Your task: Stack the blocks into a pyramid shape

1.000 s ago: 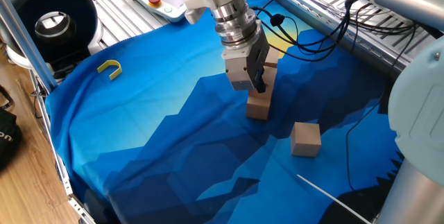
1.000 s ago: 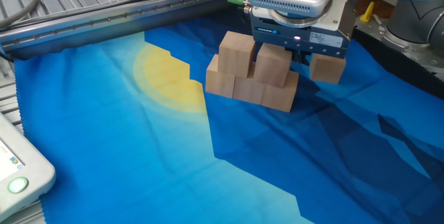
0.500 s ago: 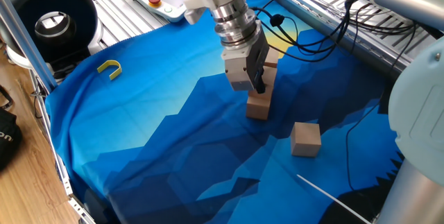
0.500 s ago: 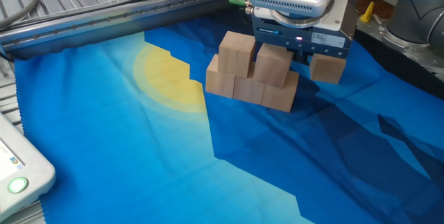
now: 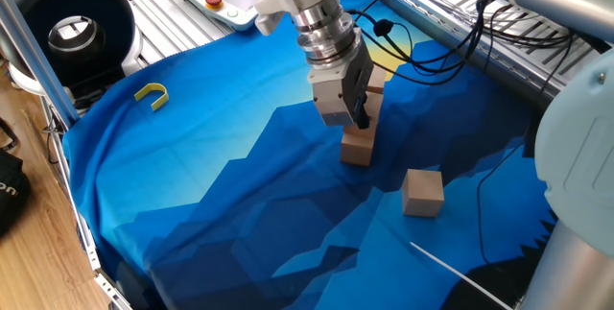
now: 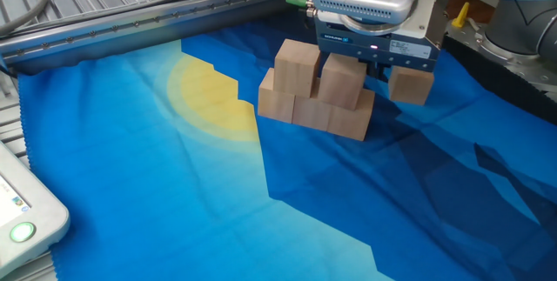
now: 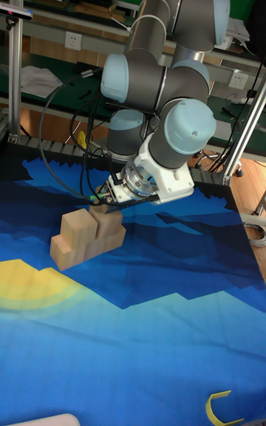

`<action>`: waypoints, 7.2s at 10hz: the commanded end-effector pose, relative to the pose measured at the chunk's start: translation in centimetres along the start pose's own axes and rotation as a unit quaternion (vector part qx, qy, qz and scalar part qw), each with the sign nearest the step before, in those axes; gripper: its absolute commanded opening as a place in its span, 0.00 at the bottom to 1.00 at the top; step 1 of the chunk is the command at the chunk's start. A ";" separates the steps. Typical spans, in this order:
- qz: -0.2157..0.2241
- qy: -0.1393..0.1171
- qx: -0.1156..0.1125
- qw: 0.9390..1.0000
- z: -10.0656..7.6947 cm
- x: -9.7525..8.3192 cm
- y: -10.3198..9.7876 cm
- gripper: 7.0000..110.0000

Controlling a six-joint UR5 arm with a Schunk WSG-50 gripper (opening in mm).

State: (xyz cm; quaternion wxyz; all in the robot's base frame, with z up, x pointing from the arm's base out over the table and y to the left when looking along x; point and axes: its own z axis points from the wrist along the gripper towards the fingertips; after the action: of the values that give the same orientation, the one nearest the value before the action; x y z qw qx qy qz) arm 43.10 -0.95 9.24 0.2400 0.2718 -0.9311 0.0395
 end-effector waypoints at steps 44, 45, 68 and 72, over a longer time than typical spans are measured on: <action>0.035 -0.022 -0.050 0.998 -8.1 -0.5 2.5 0.00; 0.020 -0.086 -0.050 0.995 -10.6 -2.1 0.3 0.00; -0.039 -0.128 -0.085 0.987 -2.2 -3.0 -16.3 0.00; -0.048 -0.113 -0.085 0.989 -1.2 -1.6 -15.9 0.00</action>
State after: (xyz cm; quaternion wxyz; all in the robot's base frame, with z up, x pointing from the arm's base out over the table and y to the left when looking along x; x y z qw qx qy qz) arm 53.98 -13.36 8.64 0.1522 0.2951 -0.9399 -0.0792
